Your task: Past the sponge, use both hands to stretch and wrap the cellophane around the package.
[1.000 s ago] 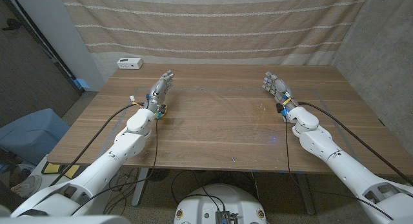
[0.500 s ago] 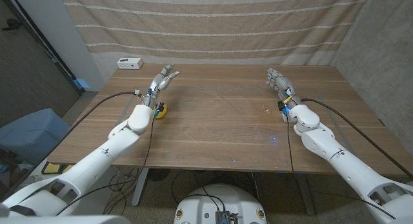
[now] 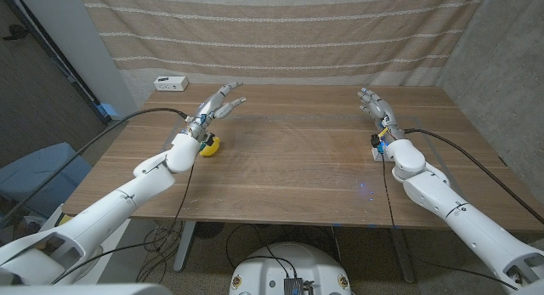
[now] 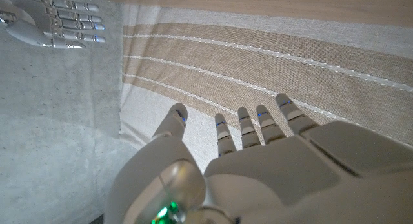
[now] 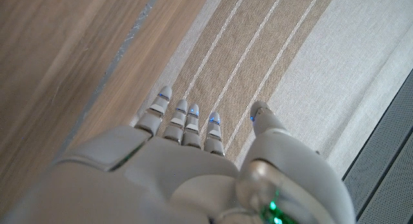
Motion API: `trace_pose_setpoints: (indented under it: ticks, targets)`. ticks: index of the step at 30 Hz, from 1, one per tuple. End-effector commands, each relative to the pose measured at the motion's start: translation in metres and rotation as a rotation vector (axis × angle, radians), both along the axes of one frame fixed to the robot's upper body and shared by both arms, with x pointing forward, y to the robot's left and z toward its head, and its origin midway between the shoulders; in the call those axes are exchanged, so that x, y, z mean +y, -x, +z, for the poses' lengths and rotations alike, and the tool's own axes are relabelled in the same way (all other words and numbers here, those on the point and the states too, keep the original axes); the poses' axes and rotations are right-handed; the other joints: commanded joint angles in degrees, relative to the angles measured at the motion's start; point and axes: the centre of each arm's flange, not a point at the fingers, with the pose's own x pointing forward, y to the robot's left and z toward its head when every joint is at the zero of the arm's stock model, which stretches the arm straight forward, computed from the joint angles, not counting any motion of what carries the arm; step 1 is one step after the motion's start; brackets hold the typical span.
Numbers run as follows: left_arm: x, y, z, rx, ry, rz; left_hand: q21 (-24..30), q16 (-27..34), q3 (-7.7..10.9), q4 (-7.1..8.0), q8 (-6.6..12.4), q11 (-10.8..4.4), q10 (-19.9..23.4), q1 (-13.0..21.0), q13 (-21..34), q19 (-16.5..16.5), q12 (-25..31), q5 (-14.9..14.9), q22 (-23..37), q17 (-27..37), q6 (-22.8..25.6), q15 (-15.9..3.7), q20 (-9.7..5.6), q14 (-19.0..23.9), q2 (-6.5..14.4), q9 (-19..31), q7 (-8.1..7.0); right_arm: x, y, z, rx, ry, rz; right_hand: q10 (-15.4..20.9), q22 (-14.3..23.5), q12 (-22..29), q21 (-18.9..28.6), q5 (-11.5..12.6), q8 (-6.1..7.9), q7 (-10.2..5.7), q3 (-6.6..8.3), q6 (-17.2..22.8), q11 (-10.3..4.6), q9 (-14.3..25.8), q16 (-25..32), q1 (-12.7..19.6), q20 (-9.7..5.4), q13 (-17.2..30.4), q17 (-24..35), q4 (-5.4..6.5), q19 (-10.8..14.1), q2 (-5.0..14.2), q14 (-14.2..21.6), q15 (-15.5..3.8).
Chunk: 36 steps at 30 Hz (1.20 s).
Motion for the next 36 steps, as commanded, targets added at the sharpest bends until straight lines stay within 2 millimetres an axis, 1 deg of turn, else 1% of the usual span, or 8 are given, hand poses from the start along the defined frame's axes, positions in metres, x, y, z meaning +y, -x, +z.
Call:
trace_pose_setpoints:
  ticks: [1, 11, 14, 22, 25, 30, 32, 36]
  targets:
    - [-0.007, 0.013, 0.0, -0.059, -0.255, 0.041, 0.41, 0.22, 0.36, -0.48, 0.05, -0.61, 0.96, 1.24, -0.33, 0.94, -0.47, 0.01, 0.1, 0.0, 1.06, -1.53, -0.25, 0.59, 0.22, -0.06, -0.42, 0.001, 0.028, -0.003, -0.026, 0.06, -0.146, 1.0, 0.07, 0.44, 0.45, 0.45, 0.37, -0.07, 0.84, 1.01, -0.08, -0.05, 0.5, 0.83, -0.32, -0.11, 0.22, 0.0, 0.69, 0.61, 0.72, -0.16]
    - [-0.017, 0.015, -0.005, -0.064, -0.378, -0.007, 0.61, 0.2, 0.57, -0.87, -0.14, -1.31, 2.04, 2.11, -0.87, 2.04, -0.74, -0.06, 0.03, -0.08, 2.55, -2.26, -0.63, 1.59, 0.23, -0.1, -0.5, 0.01, 0.054, -0.013, -0.035, 0.118, -0.298, 1.84, 0.06, 0.44, 0.56, 0.74, 0.38, -0.23, 1.97, 1.58, -0.51, -0.08, 0.74, 2.12, -0.72, -0.31, 0.23, -0.21, 1.22, 0.78, 1.22, -1.18]
    - [-0.02, 0.014, -0.008, -0.05, -0.411, -0.026, 0.63, 0.22, 0.63, -0.98, -0.16, -1.23, 2.36, 2.44, -1.03, 2.28, -0.86, -0.13, 0.01, -0.11, 3.17, -2.34, -0.55, 2.0, 0.21, -0.11, -0.12, 0.011, 0.06, -0.017, -0.028, 0.127, -0.347, 2.04, 0.05, 0.43, 0.55, 0.8, 0.41, -0.2, 2.24, 1.8, -0.5, -0.09, 0.74, 2.51, -0.87, -0.36, 0.2, -0.33, 1.27, 0.73, 1.24, -1.21]
    - [-0.023, 0.011, -0.015, -0.001, -0.468, -0.066, 0.64, 0.07, 1.17, -0.78, -0.25, -0.76, 3.01, 3.34, -1.37, 2.64, -1.2, -0.15, 0.05, -0.12, 4.65, -2.35, -0.34, 2.5, 1.43, -0.09, 0.44, 0.013, 0.074, -0.027, 0.002, 0.158, -0.455, 2.42, 0.04, 0.39, 0.48, 0.86, 0.39, -0.28, 2.71, 2.08, -0.84, -0.09, 0.75, 3.18, -0.79, -0.47, 0.19, -0.48, 1.27, 0.6, 1.24, -1.27]
    - [-0.024, 0.01, -0.018, 0.015, -0.493, -0.07, 0.62, 0.11, 1.39, -0.3, -0.38, -0.58, 2.99, 3.35, -1.46, 2.67, -1.41, -0.15, 0.07, 0.04, 4.89, -2.21, -0.18, 2.6, 2.3, -0.08, 0.6, 0.014, 0.079, -0.03, 0.017, 0.174, -0.494, 2.42, 0.04, 0.33, 0.46, 0.86, 0.36, -0.24, 2.8, 2.09, -0.73, -0.1, 0.75, 3.32, -0.77, -0.49, 0.2, -0.49, 1.23, 0.57, 1.24, -1.34]
    - [-0.025, 0.008, -0.023, 0.037, -0.533, -0.076, 0.69, 0.09, 1.39, -0.21, -0.53, -0.7, 3.09, 3.29, -1.55, 2.94, -1.57, -0.21, 0.08, 0.03, 5.13, -2.52, -0.17, 2.86, 2.24, -0.07, 0.49, 0.018, 0.086, -0.033, 0.041, 0.208, -0.57, 2.57, 0.04, 0.3, 0.43, 0.86, 0.33, -0.28, 2.93, 2.17, -0.72, -0.1, 0.83, 3.51, -0.73, -0.54, 0.22, -0.48, 1.23, 0.5, 1.39, -1.37]
    - [-0.024, 0.007, -0.025, 0.043, -0.543, -0.076, 0.69, 0.06, 1.31, -0.21, -0.61, -0.78, 3.13, 3.22, -1.59, 2.97, -1.64, -0.26, 0.09, 0.02, 5.18, -2.56, -0.24, 2.91, 2.08, -0.07, 0.37, 0.02, 0.089, -0.033, 0.057, 0.218, -0.614, 2.66, 0.04, 0.29, 0.44, 0.82, 0.3, -0.26, 2.91, 2.16, -0.72, -0.1, 0.87, 3.54, -0.72, -0.56, 0.22, -0.48, 1.28, 0.32, 1.48, -1.44]
    - [-0.025, 0.005, -0.027, 0.054, -0.57, -0.081, 0.77, 0.17, 1.24, -0.17, -0.83, -0.63, 3.72, 3.15, -1.71, 3.3, -1.7, -0.38, 0.1, -0.01, 5.5, -2.61, -0.08, 3.66, 1.91, -0.08, 0.4, 0.024, 0.093, -0.035, 0.085, 0.248, -0.692, 3.66, 0.07, 0.41, 0.37, 0.37, 0.17, -0.28, 1.92, 2.28, -1.03, -0.11, 1.16, 2.86, -0.5, -0.67, 0.13, -0.47, 1.28, -1.6, 2.46, -1.71]
